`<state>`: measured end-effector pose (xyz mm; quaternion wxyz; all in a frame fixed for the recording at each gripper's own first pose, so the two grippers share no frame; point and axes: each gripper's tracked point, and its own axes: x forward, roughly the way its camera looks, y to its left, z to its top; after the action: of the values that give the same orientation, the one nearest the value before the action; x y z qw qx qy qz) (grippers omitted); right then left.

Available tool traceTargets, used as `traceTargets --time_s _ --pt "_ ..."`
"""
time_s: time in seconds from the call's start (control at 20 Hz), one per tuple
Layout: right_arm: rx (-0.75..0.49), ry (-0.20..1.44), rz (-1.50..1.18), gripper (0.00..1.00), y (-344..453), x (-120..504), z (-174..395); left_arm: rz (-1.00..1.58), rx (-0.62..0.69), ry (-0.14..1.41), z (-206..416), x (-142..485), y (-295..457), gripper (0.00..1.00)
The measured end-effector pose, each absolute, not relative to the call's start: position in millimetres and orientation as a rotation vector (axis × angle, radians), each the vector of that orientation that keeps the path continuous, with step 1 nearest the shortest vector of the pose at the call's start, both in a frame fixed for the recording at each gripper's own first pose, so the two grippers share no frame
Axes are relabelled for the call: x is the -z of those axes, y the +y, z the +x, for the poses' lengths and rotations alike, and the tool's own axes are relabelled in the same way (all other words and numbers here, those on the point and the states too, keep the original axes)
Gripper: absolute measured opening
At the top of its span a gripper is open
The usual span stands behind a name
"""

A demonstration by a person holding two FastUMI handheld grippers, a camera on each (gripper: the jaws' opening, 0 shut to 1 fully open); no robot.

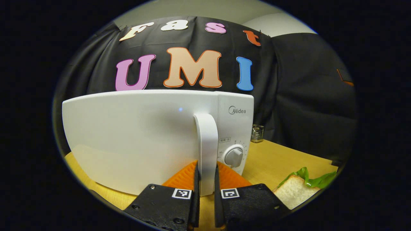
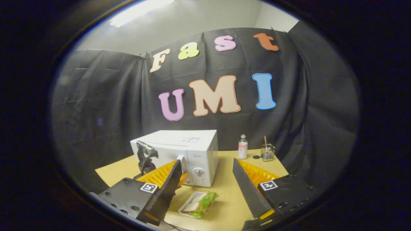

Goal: Open the microwave oven with the left hand, put the food in, and close the microwave oven.

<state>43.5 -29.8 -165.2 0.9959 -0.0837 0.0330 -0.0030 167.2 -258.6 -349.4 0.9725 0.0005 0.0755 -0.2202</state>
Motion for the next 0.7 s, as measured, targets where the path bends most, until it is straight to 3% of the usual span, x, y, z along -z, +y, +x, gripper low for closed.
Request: traceTargets --time_s 0.2,0.25,0.35,0.4,0.6,0.7 --pt "0.026 0.085 -0.185 0.92 -25 184 32 -0.019 0.389 0.156 167 352 -256 0.16" --pt "0.029 0.09 -0.185 0.99 -25 187 27 -0.023 0.378 0.157 167 351 -256 0.16" --pt "0.039 0.094 -0.196 0.99 -25 192 20 -0.045 0.364 0.157 166 352 -255 0.16" --pt "0.049 0.09 -0.203 0.92 -27 193 17 -0.064 0.352 0.145 166 349 -254 0.15" --pt "0.059 0.098 -0.203 0.92 -36 201 10 -0.079 0.329 0.187 147 358 -252 0.13" --pt "0.066 0.1 -0.193 0.92 -45 203 7 -0.091 0.355 0.123 114 344 -242 0.13"
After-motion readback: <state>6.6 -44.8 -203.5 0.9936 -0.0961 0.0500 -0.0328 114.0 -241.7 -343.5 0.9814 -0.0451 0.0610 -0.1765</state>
